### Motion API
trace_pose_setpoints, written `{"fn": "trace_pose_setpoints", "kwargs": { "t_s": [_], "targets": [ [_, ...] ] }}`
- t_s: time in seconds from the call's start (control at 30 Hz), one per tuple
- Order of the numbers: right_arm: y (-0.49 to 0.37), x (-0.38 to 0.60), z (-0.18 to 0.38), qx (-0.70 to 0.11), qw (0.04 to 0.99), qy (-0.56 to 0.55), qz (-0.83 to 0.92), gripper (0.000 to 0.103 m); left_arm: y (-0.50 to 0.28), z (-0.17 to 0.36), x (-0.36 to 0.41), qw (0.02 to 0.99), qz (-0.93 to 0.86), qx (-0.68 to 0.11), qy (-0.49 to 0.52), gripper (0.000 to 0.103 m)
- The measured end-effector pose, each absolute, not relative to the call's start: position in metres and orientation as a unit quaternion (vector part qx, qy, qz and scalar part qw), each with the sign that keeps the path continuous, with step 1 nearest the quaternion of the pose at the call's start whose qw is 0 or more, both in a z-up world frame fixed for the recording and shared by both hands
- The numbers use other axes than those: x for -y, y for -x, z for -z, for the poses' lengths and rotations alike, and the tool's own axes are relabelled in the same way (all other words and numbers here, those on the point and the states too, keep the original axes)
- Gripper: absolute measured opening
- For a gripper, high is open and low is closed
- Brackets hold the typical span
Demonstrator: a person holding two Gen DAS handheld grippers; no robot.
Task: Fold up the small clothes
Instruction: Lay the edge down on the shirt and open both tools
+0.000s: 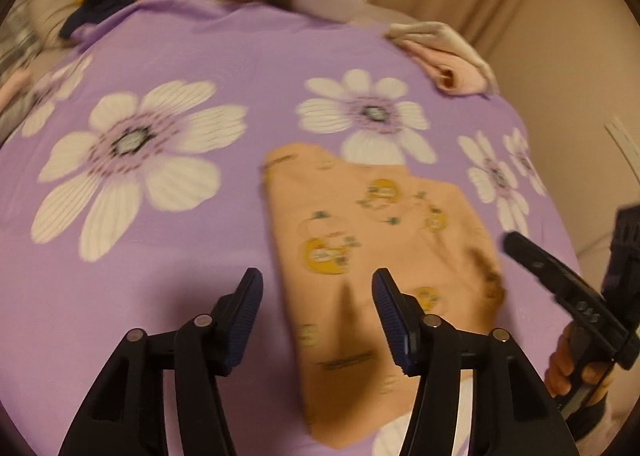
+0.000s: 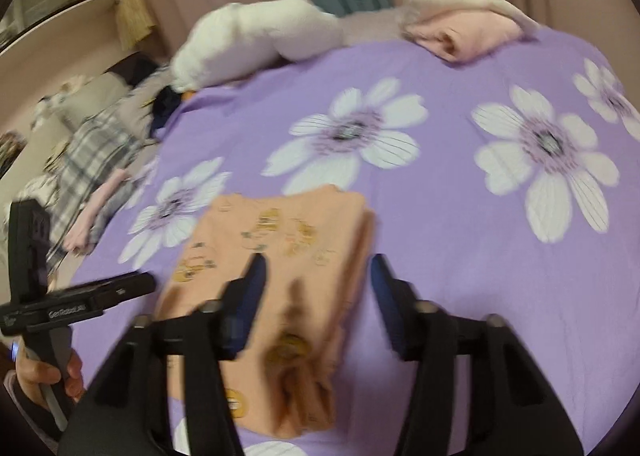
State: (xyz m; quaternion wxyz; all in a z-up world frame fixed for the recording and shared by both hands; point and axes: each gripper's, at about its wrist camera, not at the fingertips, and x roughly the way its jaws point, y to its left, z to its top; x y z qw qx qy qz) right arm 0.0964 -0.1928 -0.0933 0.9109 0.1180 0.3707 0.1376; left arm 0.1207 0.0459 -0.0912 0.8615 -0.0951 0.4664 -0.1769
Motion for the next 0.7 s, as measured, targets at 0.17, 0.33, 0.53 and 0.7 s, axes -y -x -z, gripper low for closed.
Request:
{"fn": "trace_pose_setpoints", "kwargs": {
  "t_s": [0.17, 0.33, 0.53, 0.7],
  "targets": [
    [-0.097, 0.163, 0.105, -0.389, 0.905, -0.059, -0.164, 0.019, -0.119, 0.106, -0.018, 0.85, 0.202, -0.483, 0.059, 0.043],
    [-0.105, 0.16, 0.14, -0.437, 0.887, -0.04, -0.146, 0.016, -0.122, 0.128, -0.019, 0.84, 0.192, -0.502, 0.067, 0.043],
    [-0.102, 0.159, 0.139, -0.438, 0.887, -0.036, -0.143, 0.021, -0.115, 0.118, -0.019, 0.842, 0.193, -0.5, 0.063, 0.043],
    [-0.079, 0.152, 0.122, -0.418, 0.893, -0.03, -0.165, 0.023, -0.09, 0.111, -0.02, 0.851, 0.192, -0.487, 0.039, 0.043]
  ]
}}
